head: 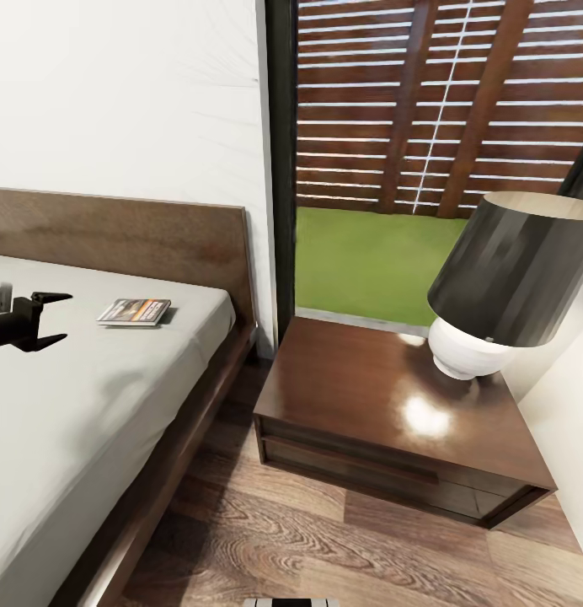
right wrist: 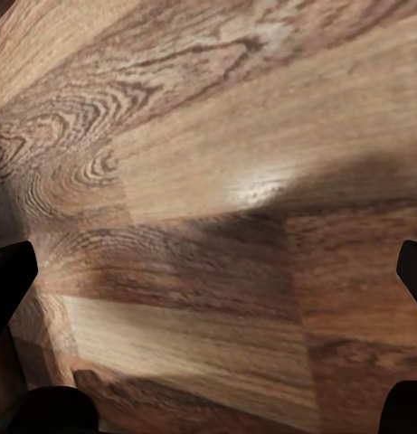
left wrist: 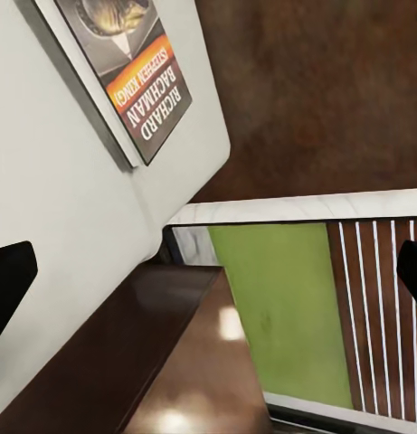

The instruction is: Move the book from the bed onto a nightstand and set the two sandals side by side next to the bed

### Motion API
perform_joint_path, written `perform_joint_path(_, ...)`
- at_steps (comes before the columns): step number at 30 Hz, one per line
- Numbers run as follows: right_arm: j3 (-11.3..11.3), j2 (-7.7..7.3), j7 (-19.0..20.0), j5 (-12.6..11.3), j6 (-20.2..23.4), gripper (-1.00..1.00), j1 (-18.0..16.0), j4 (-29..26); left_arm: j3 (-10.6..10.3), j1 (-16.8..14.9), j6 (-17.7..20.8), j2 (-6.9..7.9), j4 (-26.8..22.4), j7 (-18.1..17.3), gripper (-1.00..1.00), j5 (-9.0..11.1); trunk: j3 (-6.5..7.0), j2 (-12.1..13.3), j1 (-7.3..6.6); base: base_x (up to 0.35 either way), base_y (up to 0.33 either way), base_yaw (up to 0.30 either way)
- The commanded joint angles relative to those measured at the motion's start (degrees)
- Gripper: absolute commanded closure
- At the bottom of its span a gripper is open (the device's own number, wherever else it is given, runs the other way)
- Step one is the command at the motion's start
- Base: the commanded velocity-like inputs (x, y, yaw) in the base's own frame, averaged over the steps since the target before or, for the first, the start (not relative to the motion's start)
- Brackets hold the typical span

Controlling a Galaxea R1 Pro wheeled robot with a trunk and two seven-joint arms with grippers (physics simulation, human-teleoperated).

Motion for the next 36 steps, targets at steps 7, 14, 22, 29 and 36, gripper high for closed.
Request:
perform_joint_path(7, 0.23, 0.0, 0.33, -0.61, 0.52, -1.0, -0.08, 0.15, -0.03, -0.03, 0.23, -0.06, 0.06, 0.56, -1.0, 0.46, -0.05, -0.02, -0.01, 0.0, 0.0, 0.0)
perform_joint_path(14, 0.3, 0.04, 0.33, -0.61, 0.5, -1.0, -0.09, 0.15, -0.11, 0.01, 0.24, -0.17, 0.1, 0.59, -1.0, 0.44, -0.05, -0.02, -0.01, 0.0, 0.0, 0.0)
perform_joint_path(22, 0.36, 0.05, 0.33, -0.61, 0.47, -1.0, -0.09, 0.15, -0.15, -0.02, 0.24, -0.19, 0.11, 0.59, -1.0, 0.44, -0.05, -0.02, -0.01, 0.057, 0.0, 0.0)
perform_joint_path(29, 0.39, 0.05, 0.33, -0.61, 0.45, -1.0, -0.09, 0.15, -0.14, -0.03, 0.24, -0.19, 0.11, 0.59, -1.0, 0.44, -0.05, -0.02, -0.01, 0.103, 0.0, 0.0)
perform_joint_path(36, 0.4, 0.05, 0.3, -0.61, 0.43, -1.0, -0.09, 0.15, -0.2, 0.01, 0.24, -0.19, 0.11, 0.59, -1.0, 0.44, -0.05, -0.02, -0.01, 0.111, 0.0, 0.0)
